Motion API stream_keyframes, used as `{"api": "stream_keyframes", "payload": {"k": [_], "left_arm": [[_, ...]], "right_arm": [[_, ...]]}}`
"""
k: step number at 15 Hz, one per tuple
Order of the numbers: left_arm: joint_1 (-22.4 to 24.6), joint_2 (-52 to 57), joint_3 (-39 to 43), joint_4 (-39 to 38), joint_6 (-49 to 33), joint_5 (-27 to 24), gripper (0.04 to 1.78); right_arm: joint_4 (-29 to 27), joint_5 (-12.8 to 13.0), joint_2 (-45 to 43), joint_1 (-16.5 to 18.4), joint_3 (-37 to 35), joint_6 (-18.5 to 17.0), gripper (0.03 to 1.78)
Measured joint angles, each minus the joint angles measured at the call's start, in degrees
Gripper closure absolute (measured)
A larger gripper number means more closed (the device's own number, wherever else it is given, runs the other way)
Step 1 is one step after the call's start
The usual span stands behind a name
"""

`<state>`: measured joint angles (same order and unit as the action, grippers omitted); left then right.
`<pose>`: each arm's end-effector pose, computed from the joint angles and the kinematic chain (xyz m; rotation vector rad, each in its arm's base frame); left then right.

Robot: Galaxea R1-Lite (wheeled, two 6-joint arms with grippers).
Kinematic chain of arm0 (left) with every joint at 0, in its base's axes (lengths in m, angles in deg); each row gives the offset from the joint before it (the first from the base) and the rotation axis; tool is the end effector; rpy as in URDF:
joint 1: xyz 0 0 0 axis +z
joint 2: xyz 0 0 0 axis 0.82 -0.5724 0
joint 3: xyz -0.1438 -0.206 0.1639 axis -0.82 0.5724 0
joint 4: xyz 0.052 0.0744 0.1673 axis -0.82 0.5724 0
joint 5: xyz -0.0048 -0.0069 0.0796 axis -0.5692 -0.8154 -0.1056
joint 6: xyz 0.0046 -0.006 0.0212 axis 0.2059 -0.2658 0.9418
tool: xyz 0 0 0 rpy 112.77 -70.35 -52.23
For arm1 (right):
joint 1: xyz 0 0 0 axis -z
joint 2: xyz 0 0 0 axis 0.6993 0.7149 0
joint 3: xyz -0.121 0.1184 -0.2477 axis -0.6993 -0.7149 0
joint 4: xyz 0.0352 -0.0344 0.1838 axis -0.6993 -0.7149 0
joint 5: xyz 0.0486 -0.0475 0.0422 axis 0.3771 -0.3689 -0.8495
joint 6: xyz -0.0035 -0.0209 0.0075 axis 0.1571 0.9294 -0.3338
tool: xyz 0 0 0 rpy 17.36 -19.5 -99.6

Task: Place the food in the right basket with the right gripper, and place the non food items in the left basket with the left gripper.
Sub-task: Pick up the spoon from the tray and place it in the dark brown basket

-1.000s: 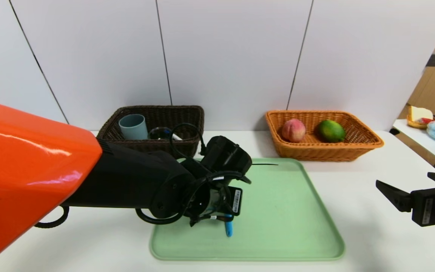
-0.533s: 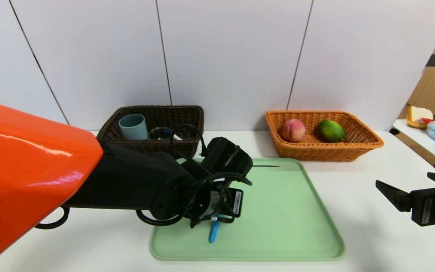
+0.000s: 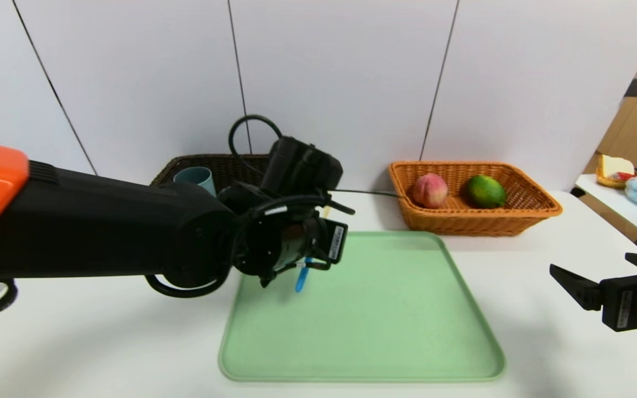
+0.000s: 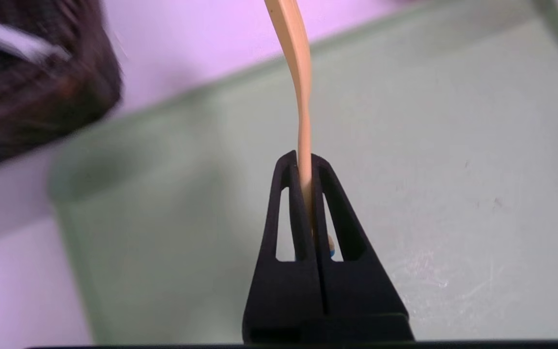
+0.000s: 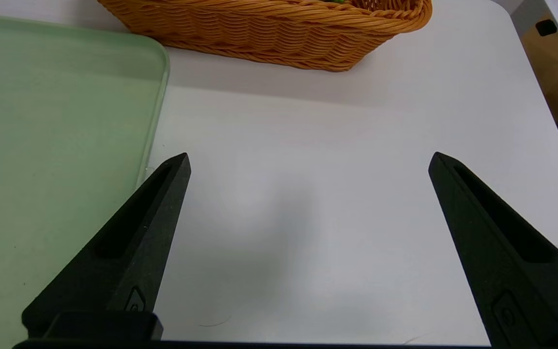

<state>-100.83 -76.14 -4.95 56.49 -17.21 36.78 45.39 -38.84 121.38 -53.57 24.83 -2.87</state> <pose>0.2652 -0.2623 0.1980 0.0801 0.5205 -0.4140 0.1487 0.0195 0.1699 -0.1560 0.3337 -0.0310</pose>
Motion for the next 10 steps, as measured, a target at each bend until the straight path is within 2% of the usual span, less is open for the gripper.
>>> {"api": "stream_keyframes", "payload": {"k": [2, 5, 8, 10], "left_arm": [[2.0, 3.4, -1.0, -1.1, 3.9, 0.1, 1.77], [7.9, 6.6, -2.4, -3.1, 11.2, 0.1, 1.77], [14.5, 6.5, -2.8, -13.2, 18.3, -0.2, 1.77], [17.8, 4.2, -2.7, -21.5, 19.7, -0.3, 1.77]], "right_arm": [[0.0, 0.0, 0.1, 0.0, 0.0, 0.1, 0.11], [0.0, 0.0, 0.2, 0.0, 0.0, 0.2, 0.11], [0.0, 0.0, 0.2, 0.0, 0.0, 0.4, 0.11], [0.0, 0.0, 0.2, 0.0, 0.0, 0.4, 0.11]]}}
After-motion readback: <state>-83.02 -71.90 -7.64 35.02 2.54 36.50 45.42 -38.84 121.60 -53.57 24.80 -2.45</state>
